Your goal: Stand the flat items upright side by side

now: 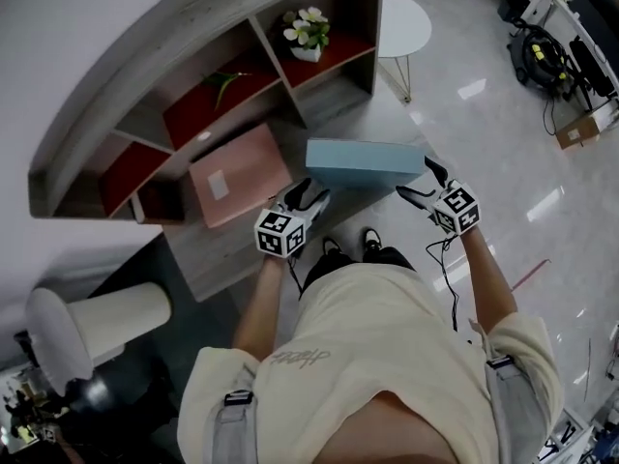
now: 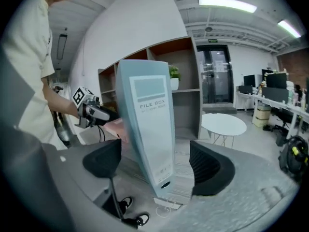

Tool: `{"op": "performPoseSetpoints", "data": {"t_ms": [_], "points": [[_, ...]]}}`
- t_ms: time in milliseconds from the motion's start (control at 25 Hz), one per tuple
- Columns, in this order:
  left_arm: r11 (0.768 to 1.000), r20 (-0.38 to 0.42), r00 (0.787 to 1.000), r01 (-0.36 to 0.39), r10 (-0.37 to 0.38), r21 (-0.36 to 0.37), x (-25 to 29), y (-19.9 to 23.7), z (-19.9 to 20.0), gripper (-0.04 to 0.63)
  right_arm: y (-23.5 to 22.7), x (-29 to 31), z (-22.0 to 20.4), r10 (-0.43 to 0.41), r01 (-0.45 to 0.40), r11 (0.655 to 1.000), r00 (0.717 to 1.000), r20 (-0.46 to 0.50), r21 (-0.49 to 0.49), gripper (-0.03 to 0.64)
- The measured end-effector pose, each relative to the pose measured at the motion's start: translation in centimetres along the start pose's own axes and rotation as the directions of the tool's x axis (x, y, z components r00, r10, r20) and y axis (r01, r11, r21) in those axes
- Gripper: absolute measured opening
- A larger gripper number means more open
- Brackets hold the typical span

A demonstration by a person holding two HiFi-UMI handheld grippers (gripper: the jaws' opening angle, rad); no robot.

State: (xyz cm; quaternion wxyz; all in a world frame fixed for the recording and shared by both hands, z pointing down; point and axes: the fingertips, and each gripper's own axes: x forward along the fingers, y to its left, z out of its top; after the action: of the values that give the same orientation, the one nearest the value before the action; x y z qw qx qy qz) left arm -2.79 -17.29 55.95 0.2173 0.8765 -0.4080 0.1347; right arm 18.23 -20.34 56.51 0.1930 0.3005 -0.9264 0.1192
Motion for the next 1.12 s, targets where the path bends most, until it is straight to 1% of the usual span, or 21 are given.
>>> {"op": "performPoseSetpoints", "data": {"t_ms": [80,200,360,400,480,560,680,800,920,1040,1120], "points": [[0.998,0.016,0.999,-0.037,0.038,-0.057,-0.5,-0.4,-0.2,0.249,-0.1,0.6,0.3,0.063,-0.064,0.996,0.998,-0.019,-0.059,0.454],[0.987,0.04,0.994,-0.099,0.105,-0.124,-1.1,-1.1,-0.5,0.249,-0.3,1.6,0.5,0.134,-0.135,0.987,0.991,-0.016,-0.083,0.456],[0.963,0.073,0.981,-0.161,0.181,-0.218,-1.8,-1.9,-1.2,0.238,0.2,3.2,-0.1,0.235,-0.238,0.963,0.971,-0.038,-0.126,0.454],[0.956,0.07,0.978,-0.177,0.198,-0.233,-2.3,-2.2,-1.7,0.236,0.6,3.7,-0.2,0.257,-0.26,0.956,0.966,-0.042,-0.139,0.438],[0.945,0.047,0.971,-0.214,0.233,-0.248,-3.5,-2.6,-3.0,0.236,1.5,4.3,-0.2,0.289,-0.291,0.944,0.957,-0.036,-0.157,0.359],[0.932,0.024,0.964,-0.251,0.266,-0.261,-4.8,-2.7,-4.3,0.236,2.1,4.5,-0.1,0.303,-0.303,0.939,0.953,-0.024,-0.164,0.35],[0.91,0.014,0.95,-0.296,0.313,-0.292,-6.4,-2.2,-5.6,0.233,2.8,4.6,-0.1,0.285,-0.281,0.944,0.959,-0.004,-0.173,0.333],[0.887,0.028,0.936,-0.321,0.35,-0.333,-7.7,-1.5,-6.4,0.232,3.7,4.9,-0.2,0.218,-0.211,0.966,0.976,0.03,-0.151,0.324],[0.869,0.058,0.928,-0.322,0.369,-0.375,-8.3,-0.5,-6.6,0.225,4.9,5.5,-0.1,0.14,-0.133,0.984,0.989,0.054,-0.119,0.322],[0.858,0.097,0.921,-0.308,0.377,-0.411,-8.8,1.0,-6.3,0.218,6.1,6.5,0.2,0.064,-0.058,0.994,0.996,0.065,-0.096,0.321],[0.863,0.12,0.92,-0.297,0.373,-0.409,-9.3,2.0,-5.9,0.218,6.8,7.3,0.3,0.019,-0.014,0.997,0.998,0.064,-0.077,0.321]]}}
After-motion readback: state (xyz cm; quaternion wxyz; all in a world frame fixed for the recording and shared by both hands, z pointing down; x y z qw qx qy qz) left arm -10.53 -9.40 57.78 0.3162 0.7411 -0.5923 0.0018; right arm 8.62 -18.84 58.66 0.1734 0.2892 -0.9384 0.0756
